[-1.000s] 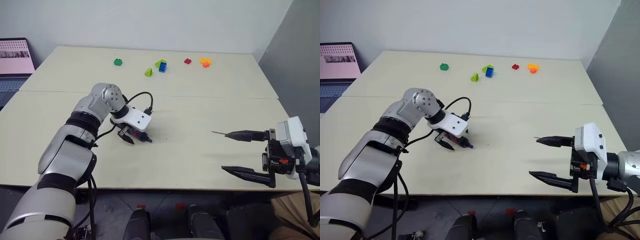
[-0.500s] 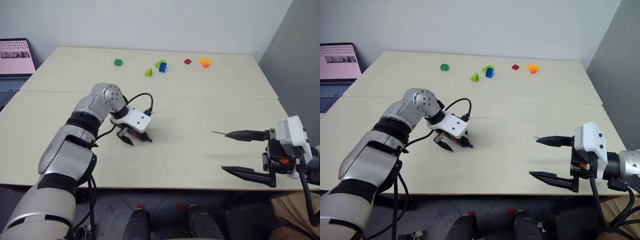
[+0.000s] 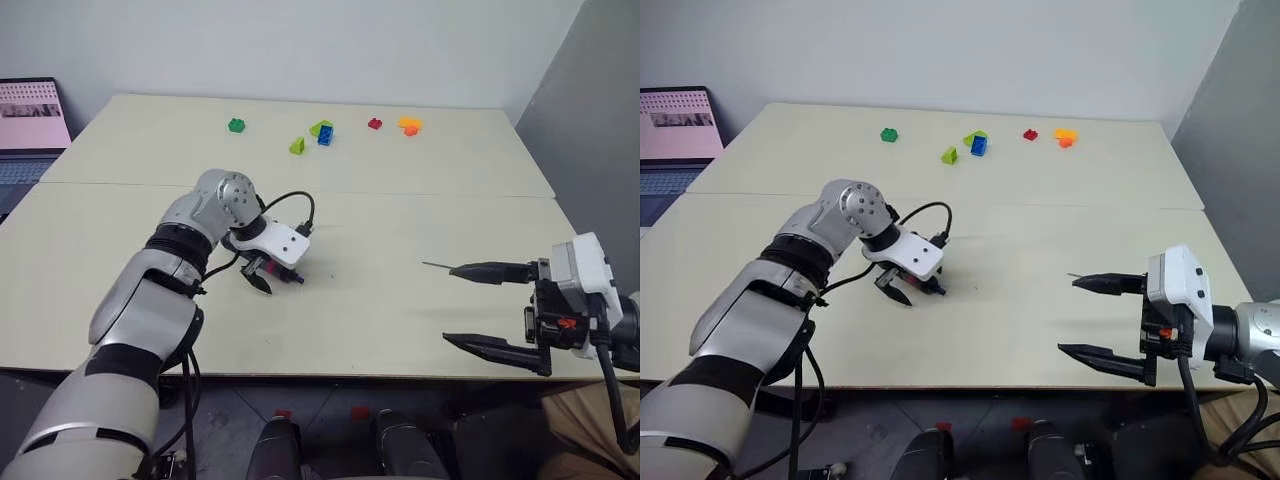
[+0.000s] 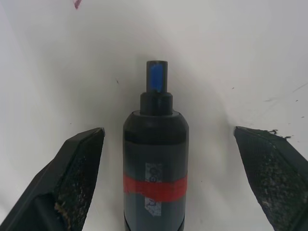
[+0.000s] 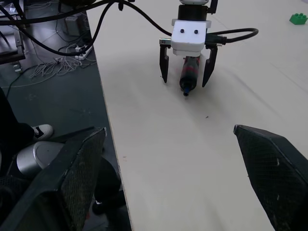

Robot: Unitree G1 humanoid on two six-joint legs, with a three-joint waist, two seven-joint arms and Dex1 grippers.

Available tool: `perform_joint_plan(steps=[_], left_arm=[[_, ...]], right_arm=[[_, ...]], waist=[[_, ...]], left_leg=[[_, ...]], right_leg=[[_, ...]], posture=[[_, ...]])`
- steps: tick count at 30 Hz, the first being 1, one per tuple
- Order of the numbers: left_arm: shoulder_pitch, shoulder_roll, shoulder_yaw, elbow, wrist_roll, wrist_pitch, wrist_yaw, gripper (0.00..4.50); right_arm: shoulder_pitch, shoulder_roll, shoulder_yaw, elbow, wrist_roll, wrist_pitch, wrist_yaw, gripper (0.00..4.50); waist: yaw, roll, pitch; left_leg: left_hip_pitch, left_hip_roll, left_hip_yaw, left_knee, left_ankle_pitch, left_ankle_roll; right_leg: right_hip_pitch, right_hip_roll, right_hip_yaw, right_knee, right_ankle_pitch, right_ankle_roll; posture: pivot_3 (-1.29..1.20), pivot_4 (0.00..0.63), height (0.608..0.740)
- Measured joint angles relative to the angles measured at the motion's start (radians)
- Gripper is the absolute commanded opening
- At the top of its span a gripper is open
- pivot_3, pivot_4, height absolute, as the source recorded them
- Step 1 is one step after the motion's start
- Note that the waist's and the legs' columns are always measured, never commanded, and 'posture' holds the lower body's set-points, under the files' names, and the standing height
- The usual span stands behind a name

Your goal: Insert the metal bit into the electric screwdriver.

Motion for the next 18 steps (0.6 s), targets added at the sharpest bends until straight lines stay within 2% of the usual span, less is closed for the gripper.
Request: perform_joint_plan(steps=[5, 7, 8, 10, 14, 15, 18], left_arm=[[-0.014, -0.010, -0.005, 0.033, 0.017, -0.002, 0.018, 4.50], [-0.017, -0.020, -0.005, 0.037, 0.021, -0.002, 0.018, 4.12], [-0.017, -0.021, -0.005, 0.039, 0.021, -0.001, 0.018, 4.07], [-0.017, -0.031, -0.004, 0.046, 0.021, 0.001, 0.021, 3.53], [-0.017, -0.038, -0.004, 0.047, 0.020, 0.001, 0.021, 2.90], [-0.017, -0.038, -0.004, 0.047, 0.020, -0.001, 0.021, 2.57], [-0.017, -0.037, -0.004, 0.047, 0.020, -0.012, 0.028, 1.98]], right_arm=[[0.011, 0.000, -0.001, -0.001, 0.000, 0.000, 0.000, 4.47], [0.013, 0.000, -0.001, -0.001, -0.001, 0.000, 0.000, 4.50], [0.014, 0.000, -0.001, -0.001, -0.001, 0.000, 0.000, 4.50], [0.016, 0.000, -0.001, -0.001, -0.003, 0.000, 0.000, 4.50], [0.016, 0.000, -0.001, -0.001, -0.004, 0.000, 0.000, 4.50], [0.016, 0.000, -0.001, -0.001, -0.004, 0.000, 0.000, 4.50], [0.015, 0.000, 0.000, -0.001, -0.004, 0.000, 0.000, 4.50]], waist=[[0.001, 0.000, 0.000], [0.001, 0.000, 0.000], [0.001, 0.000, 0.000], [0.000, 0.000, 0.000], [0.000, 0.000, 0.000], [0.000, 0.000, 0.000], [0.000, 0.000, 0.000]], left_leg=[[0.000, 0.000, 0.000, 0.000, 0.000, 0.000], [0.000, 0.000, 0.000, 0.000, 0.000, 0.000], [0.000, 0.000, 0.000, 0.000, 0.000, 0.000], [0.000, 0.000, 0.000, 0.000, 0.000, 0.000], [0.000, 0.000, 0.000, 0.000, 0.000, 0.000], [0.000, 0.000, 0.000, 0.000, 0.000, 0.000], [0.000, 0.000, 0.000, 0.000, 0.000, 0.000]], right_leg=[[0.000, 0.000, 0.000, 0.000, 0.000, 0.000], [0.000, 0.000, 0.000, 0.000, 0.000, 0.000], [0.000, 0.000, 0.000, 0.000, 0.000, 0.000], [0.000, 0.000, 0.000, 0.000, 0.000, 0.000], [0.000, 0.000, 0.000, 0.000, 0.000, 0.000], [0.000, 0.000, 0.000, 0.000, 0.000, 0.000], [0.000, 0.000, 0.000, 0.000, 0.000, 0.000]], posture=[[0.00, 0.150, 0.740], [0.00, 0.150, 0.740], [0.00, 0.150, 0.740], [0.00, 0.150, 0.740], [0.00, 0.150, 0.740], [0.00, 0.150, 0.740], [0.00, 0.150, 0.740]])
